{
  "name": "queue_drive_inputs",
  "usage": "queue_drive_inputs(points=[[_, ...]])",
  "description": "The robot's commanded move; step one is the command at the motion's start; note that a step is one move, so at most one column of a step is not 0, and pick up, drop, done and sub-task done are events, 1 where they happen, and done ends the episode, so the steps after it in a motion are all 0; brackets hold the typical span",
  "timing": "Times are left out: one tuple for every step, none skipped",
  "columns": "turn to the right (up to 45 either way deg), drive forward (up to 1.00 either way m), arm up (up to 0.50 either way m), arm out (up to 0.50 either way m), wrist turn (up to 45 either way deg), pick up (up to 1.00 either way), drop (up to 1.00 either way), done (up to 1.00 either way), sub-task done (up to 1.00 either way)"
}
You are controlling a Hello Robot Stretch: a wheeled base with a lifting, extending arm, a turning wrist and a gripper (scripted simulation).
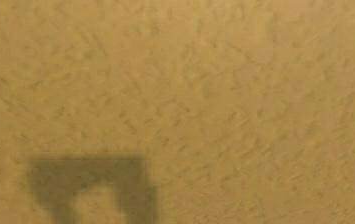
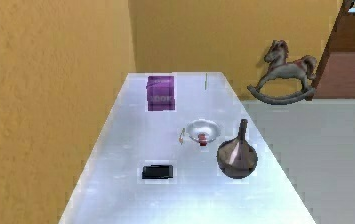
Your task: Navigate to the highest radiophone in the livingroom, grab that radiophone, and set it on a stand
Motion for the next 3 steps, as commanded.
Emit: queue_drive_inputs(points=[[0.0,0.00,0.00,0.36,0.0,0.00,0.00,0.00,0.00],[0.0,0.00,0.00,0.00,45.0,0.00,0.00,0.00,0.00],[0.0,0.00,0.00,0.00,45.0,0.00,0.00,0.00,0.00]])
